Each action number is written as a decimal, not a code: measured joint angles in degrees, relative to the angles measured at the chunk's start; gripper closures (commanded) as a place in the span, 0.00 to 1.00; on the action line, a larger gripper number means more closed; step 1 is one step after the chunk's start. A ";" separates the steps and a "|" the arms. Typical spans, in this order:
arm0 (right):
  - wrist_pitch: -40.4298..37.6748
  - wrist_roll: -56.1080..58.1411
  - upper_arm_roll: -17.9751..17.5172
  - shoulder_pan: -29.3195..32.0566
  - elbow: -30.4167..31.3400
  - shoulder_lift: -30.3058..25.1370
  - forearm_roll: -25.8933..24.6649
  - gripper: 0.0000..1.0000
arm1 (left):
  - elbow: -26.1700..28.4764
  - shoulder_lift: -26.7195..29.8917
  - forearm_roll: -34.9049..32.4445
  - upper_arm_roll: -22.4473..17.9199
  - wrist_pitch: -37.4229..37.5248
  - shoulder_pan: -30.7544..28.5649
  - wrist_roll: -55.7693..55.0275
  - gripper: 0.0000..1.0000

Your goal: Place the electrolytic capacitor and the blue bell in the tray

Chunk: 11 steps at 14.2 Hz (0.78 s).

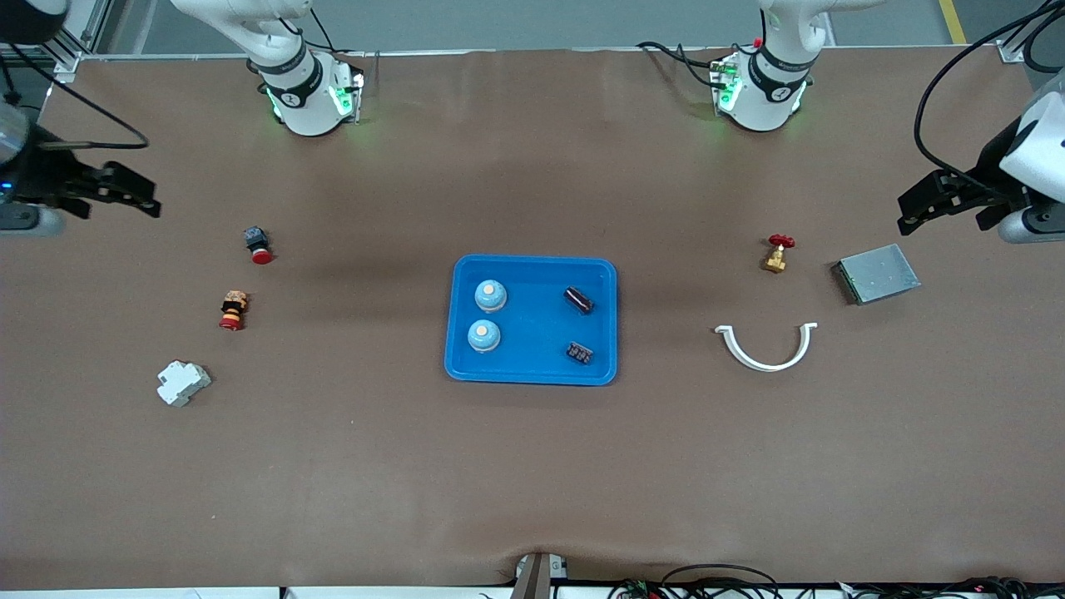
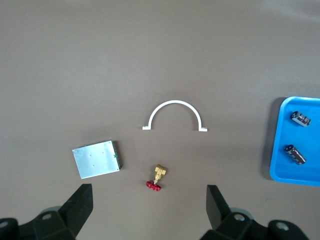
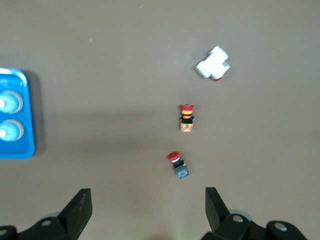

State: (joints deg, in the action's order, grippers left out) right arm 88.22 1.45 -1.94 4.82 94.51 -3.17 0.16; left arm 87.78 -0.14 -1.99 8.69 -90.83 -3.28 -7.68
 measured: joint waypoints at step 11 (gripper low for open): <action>1.53 0.31 -0.89 2.05 -5.04 1.22 -0.01 0.00 | -1.67 -0.35 0.00 0.11 3.17 0.15 0.00 0.00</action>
State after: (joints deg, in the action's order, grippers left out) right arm 89.76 1.76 -2.83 6.87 89.46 -1.95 0.15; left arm 86.11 -0.49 -1.99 8.79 -87.65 -3.13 -7.68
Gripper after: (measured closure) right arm 0.000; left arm 0.000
